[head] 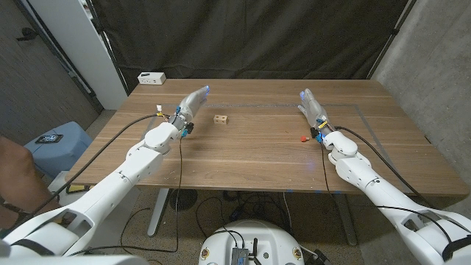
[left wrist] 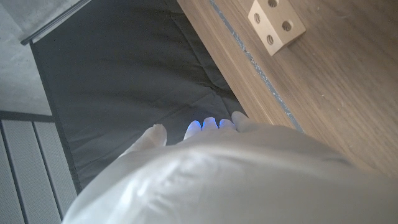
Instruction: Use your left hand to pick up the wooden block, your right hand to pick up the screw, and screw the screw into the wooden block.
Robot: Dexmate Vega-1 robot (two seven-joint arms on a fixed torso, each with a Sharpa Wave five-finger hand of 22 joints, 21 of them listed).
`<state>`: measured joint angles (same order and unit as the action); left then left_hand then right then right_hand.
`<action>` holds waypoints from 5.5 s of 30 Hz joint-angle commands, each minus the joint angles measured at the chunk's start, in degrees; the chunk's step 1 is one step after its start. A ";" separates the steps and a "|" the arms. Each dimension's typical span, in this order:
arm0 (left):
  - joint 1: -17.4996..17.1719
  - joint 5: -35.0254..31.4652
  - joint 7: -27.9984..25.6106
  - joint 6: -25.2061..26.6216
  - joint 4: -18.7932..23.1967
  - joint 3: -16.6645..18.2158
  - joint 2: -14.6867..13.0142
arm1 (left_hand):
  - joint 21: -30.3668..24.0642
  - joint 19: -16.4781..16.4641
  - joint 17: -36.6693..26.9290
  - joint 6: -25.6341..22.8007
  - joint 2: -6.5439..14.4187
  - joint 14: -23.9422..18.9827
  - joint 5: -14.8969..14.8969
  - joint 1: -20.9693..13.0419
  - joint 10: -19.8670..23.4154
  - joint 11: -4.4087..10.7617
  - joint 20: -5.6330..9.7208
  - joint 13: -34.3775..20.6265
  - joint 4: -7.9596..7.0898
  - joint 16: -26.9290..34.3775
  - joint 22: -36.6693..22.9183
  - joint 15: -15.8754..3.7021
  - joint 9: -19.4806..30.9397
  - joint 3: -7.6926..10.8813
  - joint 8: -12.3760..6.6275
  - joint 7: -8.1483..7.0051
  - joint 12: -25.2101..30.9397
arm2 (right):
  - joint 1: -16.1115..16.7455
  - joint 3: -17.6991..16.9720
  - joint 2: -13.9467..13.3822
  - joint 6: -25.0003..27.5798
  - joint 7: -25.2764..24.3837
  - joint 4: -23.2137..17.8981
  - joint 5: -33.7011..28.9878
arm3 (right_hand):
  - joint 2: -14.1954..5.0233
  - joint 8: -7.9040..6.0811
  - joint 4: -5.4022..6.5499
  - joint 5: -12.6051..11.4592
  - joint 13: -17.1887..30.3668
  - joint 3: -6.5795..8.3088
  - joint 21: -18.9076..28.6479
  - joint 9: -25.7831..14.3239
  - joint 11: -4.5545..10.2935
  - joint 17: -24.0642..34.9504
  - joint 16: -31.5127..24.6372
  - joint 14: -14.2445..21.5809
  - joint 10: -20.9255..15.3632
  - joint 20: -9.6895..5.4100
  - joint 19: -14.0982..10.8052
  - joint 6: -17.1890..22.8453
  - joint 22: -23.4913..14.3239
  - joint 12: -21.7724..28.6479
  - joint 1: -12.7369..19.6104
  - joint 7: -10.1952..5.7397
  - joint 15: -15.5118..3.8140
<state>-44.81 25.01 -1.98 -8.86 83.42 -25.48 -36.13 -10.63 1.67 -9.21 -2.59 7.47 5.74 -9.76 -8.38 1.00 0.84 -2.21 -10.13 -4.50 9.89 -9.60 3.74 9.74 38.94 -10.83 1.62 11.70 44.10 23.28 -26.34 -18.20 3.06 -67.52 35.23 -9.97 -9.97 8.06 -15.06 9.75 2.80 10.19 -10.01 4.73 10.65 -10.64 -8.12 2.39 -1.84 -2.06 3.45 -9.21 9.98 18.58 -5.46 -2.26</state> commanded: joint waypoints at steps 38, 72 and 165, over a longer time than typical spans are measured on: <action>10.29 -30.10 7.24 26.81 20.16 -8.06 -16.75 | -0.19 1.48 -0.32 -7.37 -5.27 -2.54 -0.44 -16.79 8.21 8.49 -1.58 -0.37 15.37 0.90 -0.03 -1.92 0.32 0.66 -2.06 -8.65 1.18 | -1.78 0.23 2.75 -4.83 0.02 2.95 -1.02 | 0.57 -0.39 -0.42 0.34 0.33 1.08 0.47 -0.08 0.10 -0.07 -0.23 -0.59 0.54 -1.41 -0.47 -0.54 -0.31 0.42 0.48 0.00 -0.26; 16.97 -66.07 20.44 38.02 27.73 -19.91 -14.52 | 0.58 9.83 -0.48 -8.45 -13.40 -0.13 -1.77 -26.50 11.89 10.67 -5.75 -0.84 15.14 0.56 -0.17 -2.66 0.48 -1.49 -1.30 -12.04 1.16 | -0.92 -0.78 3.56 -7.27 1.10 4.26 0.53 | 0.75 -0.41 -0.64 0.57 0.33 1.50 0.48 -0.08 0.10 -0.04 -0.26 -0.73 0.66 -1.33 -0.52 -0.78 -0.31 0.45 0.28 -0.15 -0.05; 19.52 -84.05 31.12 34.57 14.35 -23.96 -3.65 | -0.36 14.86 -0.64 -9.38 -15.73 -1.80 -2.65 -35.35 17.67 11.43 -9.77 -2.65 14.09 1.47 -0.39 -2.97 0.57 -5.61 -0.92 -10.54 2.42 | 3.09 0.03 3.46 -3.66 -3.39 -0.74 0.11 | 1.08 -0.54 -1.22 1.15 0.38 2.66 0.43 -0.12 -0.03 -0.01 -0.31 -1.03 0.76 -0.80 -0.33 -0.89 -0.32 0.53 -0.26 -0.55 0.72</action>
<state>-25.10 -58.83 33.82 25.03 99.10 -48.15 -39.86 -10.42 9.81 -9.74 -11.08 -8.13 4.64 -12.11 -42.54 17.87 12.31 -11.67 -12.63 9.36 10.96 -9.73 0.89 9.99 33.35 -11.44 -8.90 13.79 47.20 23.17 -23.06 -22.01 -0.06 -68.54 35.47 -9.21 -10.17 6.72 -13.96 9.99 5.09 10.41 -9.99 4.71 10.53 -10.64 -8.72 2.98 -1.84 -2.06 2.75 -9.19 10.15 18.42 -5.74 -1.64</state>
